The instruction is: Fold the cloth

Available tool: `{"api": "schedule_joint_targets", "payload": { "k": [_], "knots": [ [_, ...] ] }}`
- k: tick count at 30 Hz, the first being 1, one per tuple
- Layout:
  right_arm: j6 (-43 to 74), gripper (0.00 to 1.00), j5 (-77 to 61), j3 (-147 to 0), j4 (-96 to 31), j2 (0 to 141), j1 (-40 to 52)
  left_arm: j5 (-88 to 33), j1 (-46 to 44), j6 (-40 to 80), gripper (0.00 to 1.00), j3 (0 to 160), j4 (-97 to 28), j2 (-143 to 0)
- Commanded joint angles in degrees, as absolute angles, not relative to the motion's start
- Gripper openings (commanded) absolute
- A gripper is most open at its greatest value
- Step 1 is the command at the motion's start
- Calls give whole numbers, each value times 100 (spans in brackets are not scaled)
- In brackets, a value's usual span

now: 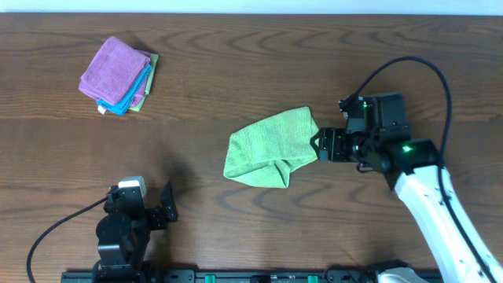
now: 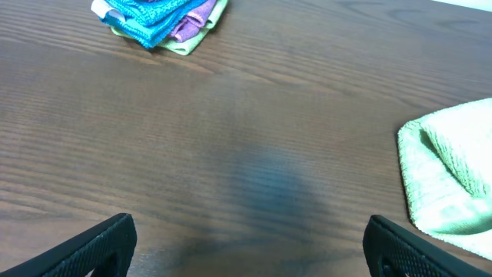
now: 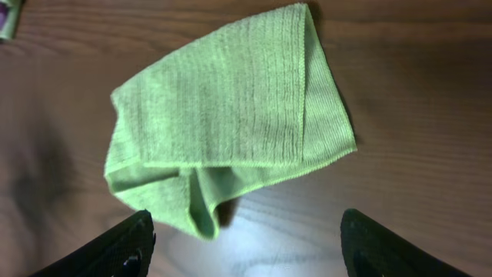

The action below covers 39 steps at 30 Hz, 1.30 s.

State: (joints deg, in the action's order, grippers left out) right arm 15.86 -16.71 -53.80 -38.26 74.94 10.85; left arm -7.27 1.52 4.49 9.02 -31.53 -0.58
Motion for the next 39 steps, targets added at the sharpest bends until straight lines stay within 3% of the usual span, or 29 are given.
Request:
{"api": "schedule_joint_targets", "payload": {
  "k": [1, 5, 21, 34, 39],
  "knots": [
    [1841, 75, -1695, -5142, -3391, 7870, 1160, -698, 191, 469, 95, 845, -3142, -25],
    [1841, 64, -1693, -5116, -3006, 8497, 1337, -698, 191, 469, 95, 845, -3142, -25],
    [1959, 56, -663, -5116, -2394, 9741, 1739, -698, 191, 469, 95, 845, -3142, -25],
    [1973, 47, -663, -5116, -2161, 10060, 1745, -698, 191, 469, 95, 845, -3142, -25],
    [2016, 35, -668, -5116, -2161, 10125, 1747, -698, 191, 469, 95, 845, -3142, -25]
  ]
}}
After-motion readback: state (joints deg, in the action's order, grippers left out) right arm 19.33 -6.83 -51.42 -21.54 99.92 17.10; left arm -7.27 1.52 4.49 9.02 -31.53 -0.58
